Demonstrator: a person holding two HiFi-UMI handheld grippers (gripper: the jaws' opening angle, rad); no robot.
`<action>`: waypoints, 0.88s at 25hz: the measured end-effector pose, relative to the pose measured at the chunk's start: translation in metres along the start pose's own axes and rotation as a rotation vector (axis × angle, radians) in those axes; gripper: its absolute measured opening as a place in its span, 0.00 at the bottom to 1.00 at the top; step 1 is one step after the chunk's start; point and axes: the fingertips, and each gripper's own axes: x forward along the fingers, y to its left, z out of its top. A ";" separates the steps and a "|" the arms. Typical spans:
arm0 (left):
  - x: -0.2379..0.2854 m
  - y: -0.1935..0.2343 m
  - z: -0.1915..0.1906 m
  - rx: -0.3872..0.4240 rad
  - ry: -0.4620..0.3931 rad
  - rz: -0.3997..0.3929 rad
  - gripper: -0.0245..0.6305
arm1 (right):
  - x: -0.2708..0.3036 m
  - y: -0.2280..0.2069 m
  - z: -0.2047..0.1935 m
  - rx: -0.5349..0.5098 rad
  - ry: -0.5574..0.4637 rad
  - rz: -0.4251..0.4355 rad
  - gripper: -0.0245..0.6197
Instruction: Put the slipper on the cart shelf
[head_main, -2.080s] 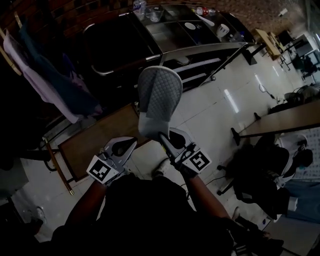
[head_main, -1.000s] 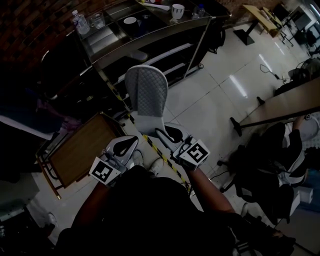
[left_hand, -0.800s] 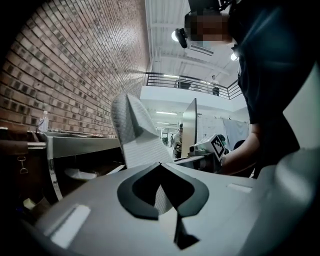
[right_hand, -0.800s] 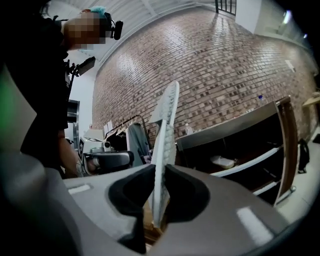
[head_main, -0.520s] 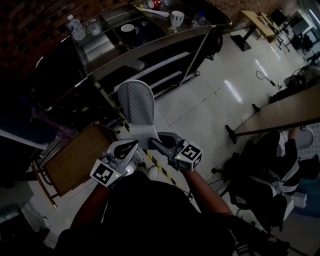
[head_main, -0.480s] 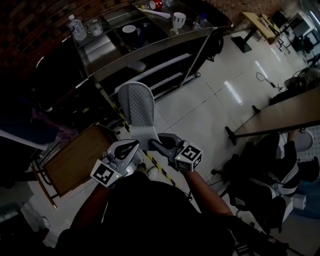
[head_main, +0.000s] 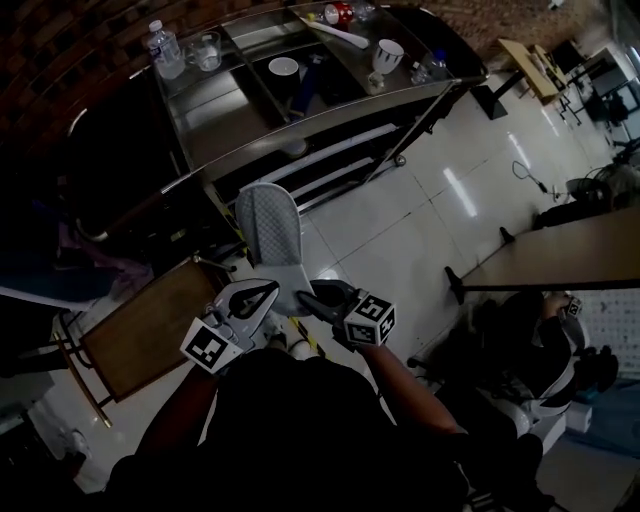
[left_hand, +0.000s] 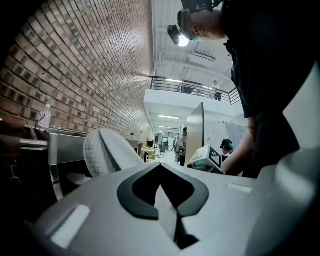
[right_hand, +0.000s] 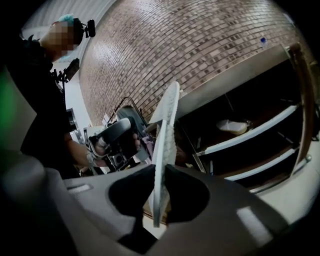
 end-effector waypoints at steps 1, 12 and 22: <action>-0.001 0.006 -0.001 -0.001 -0.003 -0.002 0.04 | 0.005 -0.003 -0.002 0.016 0.009 0.000 0.14; 0.000 0.035 -0.007 -0.020 -0.009 0.015 0.04 | 0.029 -0.037 -0.020 0.147 0.089 0.019 0.14; 0.016 0.054 -0.002 0.014 -0.011 0.128 0.04 | 0.044 -0.081 -0.035 0.320 0.188 0.099 0.14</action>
